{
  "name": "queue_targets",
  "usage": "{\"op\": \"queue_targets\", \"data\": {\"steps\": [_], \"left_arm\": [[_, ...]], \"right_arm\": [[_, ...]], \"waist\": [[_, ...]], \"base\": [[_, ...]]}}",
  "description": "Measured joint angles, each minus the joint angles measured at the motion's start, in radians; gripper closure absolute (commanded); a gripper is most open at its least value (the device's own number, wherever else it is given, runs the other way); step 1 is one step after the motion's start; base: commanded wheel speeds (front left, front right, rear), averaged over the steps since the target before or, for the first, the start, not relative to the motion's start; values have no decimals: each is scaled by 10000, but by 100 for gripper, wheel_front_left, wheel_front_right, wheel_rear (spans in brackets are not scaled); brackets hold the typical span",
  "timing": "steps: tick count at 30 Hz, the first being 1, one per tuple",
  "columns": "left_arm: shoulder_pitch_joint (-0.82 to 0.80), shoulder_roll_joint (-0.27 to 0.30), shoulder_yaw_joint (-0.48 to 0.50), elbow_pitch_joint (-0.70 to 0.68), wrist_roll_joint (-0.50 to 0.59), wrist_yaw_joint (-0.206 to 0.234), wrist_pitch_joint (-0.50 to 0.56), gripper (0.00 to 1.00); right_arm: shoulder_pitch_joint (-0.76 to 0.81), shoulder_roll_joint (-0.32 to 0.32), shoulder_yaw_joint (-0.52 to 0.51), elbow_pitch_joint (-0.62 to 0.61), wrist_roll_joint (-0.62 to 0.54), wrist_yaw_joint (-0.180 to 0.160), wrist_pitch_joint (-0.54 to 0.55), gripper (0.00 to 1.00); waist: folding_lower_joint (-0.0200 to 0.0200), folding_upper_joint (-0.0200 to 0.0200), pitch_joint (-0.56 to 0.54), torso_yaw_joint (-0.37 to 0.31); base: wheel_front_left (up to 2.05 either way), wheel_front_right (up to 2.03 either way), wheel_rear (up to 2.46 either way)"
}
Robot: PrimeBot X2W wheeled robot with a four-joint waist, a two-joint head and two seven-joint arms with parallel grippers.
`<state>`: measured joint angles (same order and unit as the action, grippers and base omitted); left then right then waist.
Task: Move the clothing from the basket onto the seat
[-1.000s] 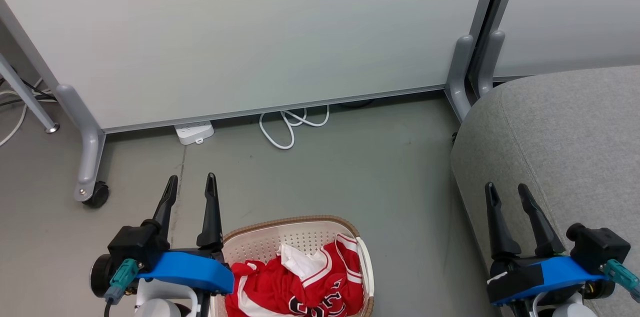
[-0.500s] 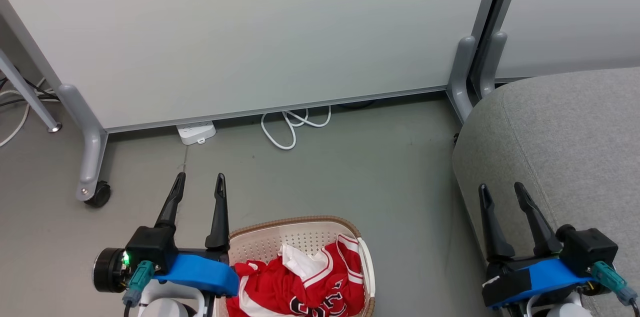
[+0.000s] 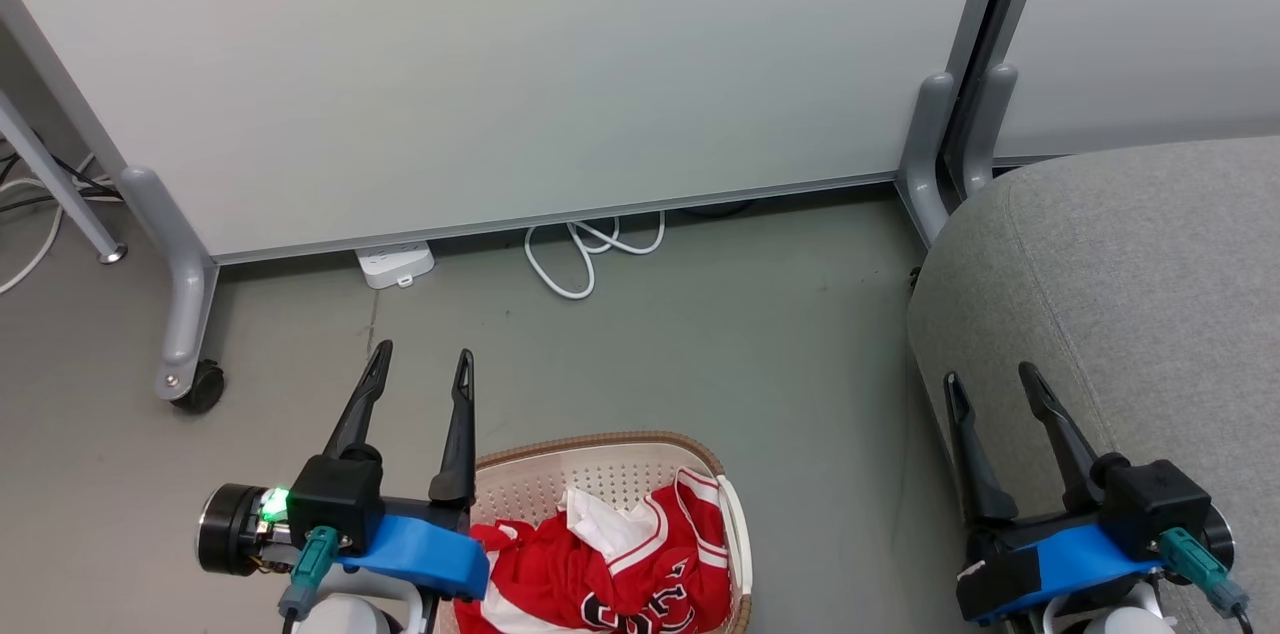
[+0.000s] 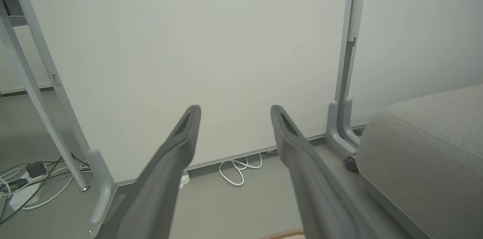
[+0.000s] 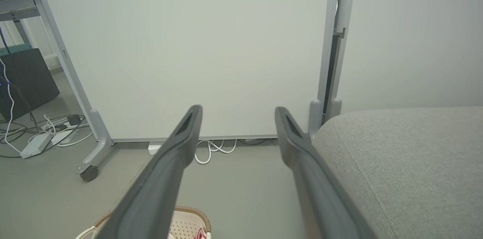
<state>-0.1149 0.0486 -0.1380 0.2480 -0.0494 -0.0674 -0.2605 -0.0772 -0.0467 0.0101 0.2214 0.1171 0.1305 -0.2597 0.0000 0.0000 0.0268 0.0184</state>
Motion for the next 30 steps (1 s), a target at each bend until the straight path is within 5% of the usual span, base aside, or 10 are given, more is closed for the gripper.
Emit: {"op": "queue_targets", "data": {"steps": [30], "left_arm": [[-281, 12, -96, 546, -334, -232, -13, 0]], "right_arm": [[-34, -4, 59, -2, -31, 0, -27, 0]], "waist": [[0, 0, 237, -98]], "base": [[0, 0, 0]]}}
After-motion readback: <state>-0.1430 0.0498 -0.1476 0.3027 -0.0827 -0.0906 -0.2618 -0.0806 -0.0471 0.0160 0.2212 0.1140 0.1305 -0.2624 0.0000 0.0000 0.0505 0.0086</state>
